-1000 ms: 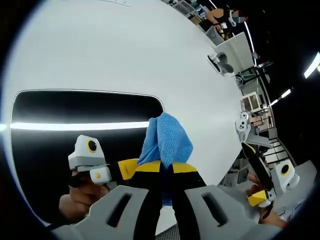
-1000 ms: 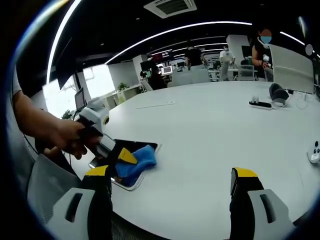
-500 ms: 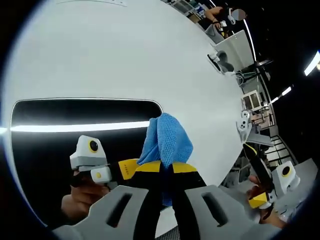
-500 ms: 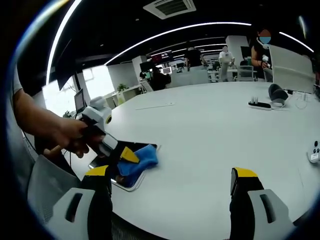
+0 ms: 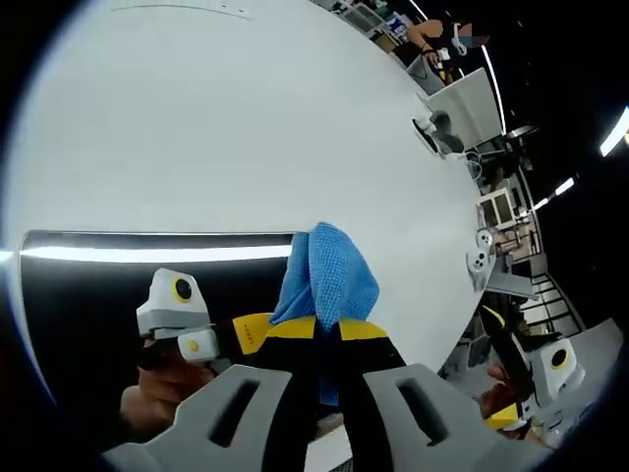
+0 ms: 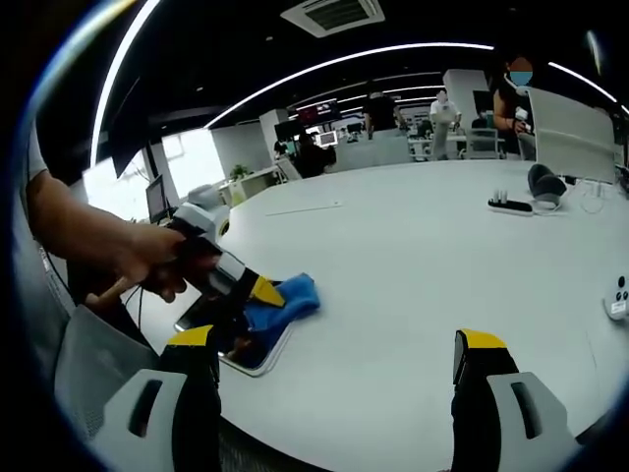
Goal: Wipe the mirror surface with the cleaning cloth until all visible marks leave the cleaned area.
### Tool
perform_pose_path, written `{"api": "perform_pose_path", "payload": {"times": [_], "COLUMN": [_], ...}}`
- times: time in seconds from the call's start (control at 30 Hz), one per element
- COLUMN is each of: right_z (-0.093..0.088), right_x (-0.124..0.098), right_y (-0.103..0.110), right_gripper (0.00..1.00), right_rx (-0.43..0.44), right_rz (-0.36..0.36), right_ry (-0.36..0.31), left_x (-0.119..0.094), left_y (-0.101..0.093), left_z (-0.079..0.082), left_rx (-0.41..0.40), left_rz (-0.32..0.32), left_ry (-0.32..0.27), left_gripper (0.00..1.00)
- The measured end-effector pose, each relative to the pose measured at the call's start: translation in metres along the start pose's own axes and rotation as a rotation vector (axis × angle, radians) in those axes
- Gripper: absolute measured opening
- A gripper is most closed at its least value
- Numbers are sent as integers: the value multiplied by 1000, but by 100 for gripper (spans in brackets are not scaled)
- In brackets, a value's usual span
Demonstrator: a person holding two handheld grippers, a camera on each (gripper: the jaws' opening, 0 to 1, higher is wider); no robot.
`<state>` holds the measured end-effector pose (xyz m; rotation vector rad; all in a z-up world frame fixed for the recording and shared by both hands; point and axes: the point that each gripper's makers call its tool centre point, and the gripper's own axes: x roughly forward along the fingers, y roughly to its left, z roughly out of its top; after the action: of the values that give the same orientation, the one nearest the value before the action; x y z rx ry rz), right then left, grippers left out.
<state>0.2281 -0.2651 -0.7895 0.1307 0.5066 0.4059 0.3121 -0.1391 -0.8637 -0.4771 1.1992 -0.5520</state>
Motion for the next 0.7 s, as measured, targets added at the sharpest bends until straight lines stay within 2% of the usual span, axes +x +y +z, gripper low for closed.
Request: {"api": "perform_pose_path", "payload": {"times": [0.13,0.43,0.53,0.57,0.6,0.63,0.7], "right_z": [0,-2,-15,-22,-25,-29,-30], "right_x": [0,1,3,4,5,6,7], "right_y": [0,2,4,6,8,8,7], "right_gripper": [99,99,99,99,99,99,99], "right_rx": [0,-13,-58,-57,-54,-67,-79], "right_rz": [2,8,21,34,44,42,38], "right_ry": [2,15,81,120,134,158,164], "left_x": [2,4,5,4,4,4,4], "left_y": [1,3,5,5,6,8,9], "left_z": [7,19,23,23,24,27,28], "left_rx": [19,6,5,4,-2,-36,-69], "left_rz": [6,16,25,28,30,33,29], "left_ry": [-4,-6,-10,-12,-14,-24,-17], "left_gripper": [3,3,3,3,3,3,3]}}
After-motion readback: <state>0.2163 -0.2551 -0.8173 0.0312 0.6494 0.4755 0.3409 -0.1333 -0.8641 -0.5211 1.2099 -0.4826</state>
